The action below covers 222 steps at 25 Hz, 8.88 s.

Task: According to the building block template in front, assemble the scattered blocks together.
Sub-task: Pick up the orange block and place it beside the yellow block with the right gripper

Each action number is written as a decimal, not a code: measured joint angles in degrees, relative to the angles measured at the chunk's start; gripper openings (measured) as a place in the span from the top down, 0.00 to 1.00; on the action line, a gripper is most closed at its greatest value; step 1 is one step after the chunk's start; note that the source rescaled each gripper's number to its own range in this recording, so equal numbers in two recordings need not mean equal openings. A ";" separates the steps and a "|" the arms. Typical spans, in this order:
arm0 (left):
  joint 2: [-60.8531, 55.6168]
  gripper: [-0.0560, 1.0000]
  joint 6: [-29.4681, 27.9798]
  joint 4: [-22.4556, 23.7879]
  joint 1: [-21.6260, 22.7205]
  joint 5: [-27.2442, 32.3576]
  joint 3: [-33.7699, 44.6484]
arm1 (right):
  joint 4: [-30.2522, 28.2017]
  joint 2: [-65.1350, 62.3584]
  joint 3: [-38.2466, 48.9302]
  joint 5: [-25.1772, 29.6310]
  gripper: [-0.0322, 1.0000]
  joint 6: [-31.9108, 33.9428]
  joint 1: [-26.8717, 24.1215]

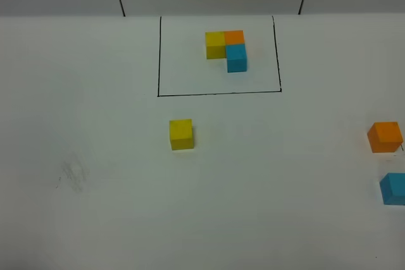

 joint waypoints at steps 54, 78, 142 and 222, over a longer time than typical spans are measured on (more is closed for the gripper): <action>-0.05 0.95 0.35 -0.14 0.00 0.00 0.00 | 0.00 0.00 0.00 0.00 0.97 0.00 0.00; -0.05 0.95 0.35 -0.14 0.00 0.00 0.00 | 0.00 0.00 0.00 0.00 0.97 0.00 0.00; -0.05 0.95 0.35 -0.14 0.00 -0.05 0.00 | 0.28 9.58 -6.16 -0.48 0.03 -10.65 0.00; -0.05 0.95 0.40 -0.14 0.00 -0.05 0.00 | -1.58 105.29 -10.95 -61.93 0.53 -4.26 -2.21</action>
